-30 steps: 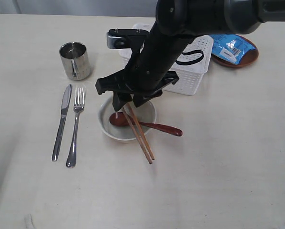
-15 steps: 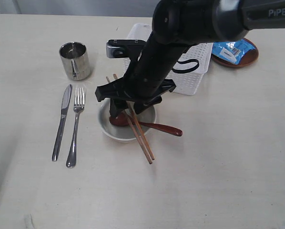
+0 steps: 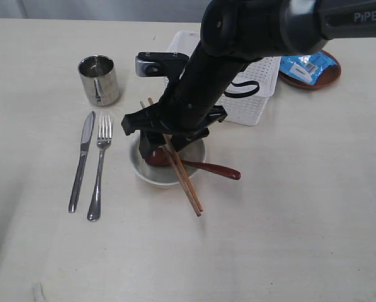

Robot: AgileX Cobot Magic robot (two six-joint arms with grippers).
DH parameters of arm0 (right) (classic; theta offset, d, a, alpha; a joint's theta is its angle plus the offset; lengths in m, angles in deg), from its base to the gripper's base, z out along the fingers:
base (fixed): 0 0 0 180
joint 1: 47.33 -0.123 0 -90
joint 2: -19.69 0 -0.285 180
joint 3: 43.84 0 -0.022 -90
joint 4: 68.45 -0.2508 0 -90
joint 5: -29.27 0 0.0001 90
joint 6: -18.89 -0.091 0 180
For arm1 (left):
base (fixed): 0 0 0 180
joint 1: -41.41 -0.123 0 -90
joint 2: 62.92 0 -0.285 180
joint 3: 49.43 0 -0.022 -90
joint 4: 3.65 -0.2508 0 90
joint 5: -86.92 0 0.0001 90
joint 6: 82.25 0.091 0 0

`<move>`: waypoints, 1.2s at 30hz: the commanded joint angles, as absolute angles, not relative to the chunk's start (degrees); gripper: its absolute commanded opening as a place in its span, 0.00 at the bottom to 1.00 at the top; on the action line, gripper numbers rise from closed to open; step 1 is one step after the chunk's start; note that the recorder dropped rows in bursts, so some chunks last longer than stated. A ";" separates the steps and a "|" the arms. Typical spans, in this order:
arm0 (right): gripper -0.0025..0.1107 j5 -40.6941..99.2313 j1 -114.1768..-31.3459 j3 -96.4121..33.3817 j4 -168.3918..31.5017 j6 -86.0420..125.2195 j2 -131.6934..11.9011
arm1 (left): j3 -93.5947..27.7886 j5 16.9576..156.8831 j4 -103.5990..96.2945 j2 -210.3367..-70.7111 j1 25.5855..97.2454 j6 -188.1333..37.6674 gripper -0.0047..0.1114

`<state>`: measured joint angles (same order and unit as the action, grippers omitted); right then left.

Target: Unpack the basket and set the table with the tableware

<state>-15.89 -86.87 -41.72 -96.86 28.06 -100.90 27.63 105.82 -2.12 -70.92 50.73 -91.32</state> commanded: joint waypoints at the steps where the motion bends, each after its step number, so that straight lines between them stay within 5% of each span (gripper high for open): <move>1: 0.54 -16.99 -86.90 -41.88 -97.03 29.92 -100.87 | 27.79 105.18 -1.90 -70.71 50.67 -91.29 0.04; 36: 0.49 -19.22 -86.75 -41.99 -96.75 34.26 -97.89 | 27.79 105.18 -1.90 -70.71 50.67 -91.29 0.04</move>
